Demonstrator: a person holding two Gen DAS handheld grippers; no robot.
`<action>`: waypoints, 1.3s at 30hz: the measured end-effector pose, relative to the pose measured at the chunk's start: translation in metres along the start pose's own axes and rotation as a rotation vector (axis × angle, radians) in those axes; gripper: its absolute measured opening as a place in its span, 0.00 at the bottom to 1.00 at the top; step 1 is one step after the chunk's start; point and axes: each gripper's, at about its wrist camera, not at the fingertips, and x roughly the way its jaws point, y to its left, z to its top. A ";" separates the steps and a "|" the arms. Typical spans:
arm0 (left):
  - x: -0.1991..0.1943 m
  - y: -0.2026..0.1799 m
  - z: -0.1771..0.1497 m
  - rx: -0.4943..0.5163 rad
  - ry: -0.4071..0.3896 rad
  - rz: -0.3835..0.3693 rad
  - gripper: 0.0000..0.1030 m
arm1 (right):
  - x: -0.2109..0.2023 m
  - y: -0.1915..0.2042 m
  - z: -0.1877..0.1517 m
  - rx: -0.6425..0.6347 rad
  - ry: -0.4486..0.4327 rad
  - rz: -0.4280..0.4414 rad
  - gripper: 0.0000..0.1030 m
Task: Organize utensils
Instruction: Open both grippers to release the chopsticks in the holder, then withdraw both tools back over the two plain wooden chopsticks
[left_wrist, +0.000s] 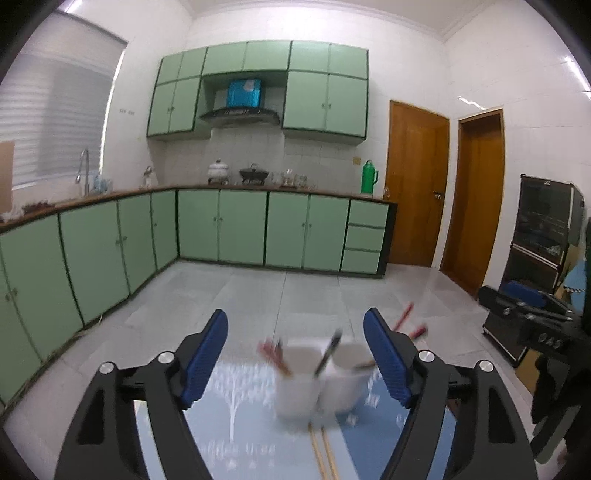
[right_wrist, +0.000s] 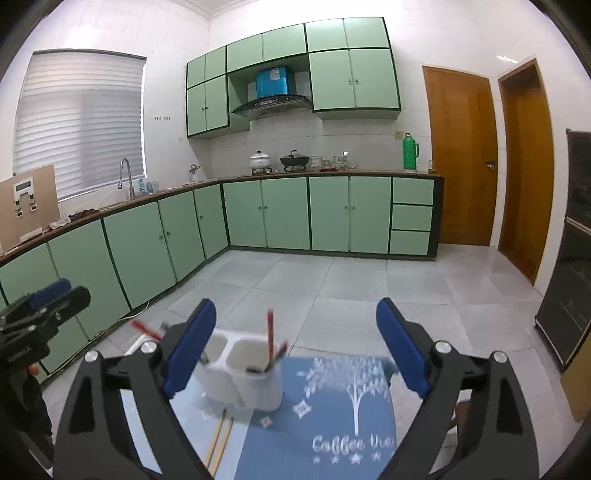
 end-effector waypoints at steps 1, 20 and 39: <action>-0.004 0.002 -0.009 -0.009 0.014 0.005 0.73 | -0.007 0.000 -0.009 0.005 0.004 0.002 0.84; -0.004 0.031 -0.191 -0.026 0.351 0.118 0.73 | -0.014 0.058 -0.191 0.099 0.295 0.012 0.85; -0.006 0.061 -0.218 -0.089 0.426 0.148 0.73 | -0.010 0.101 -0.247 0.040 0.474 0.084 0.66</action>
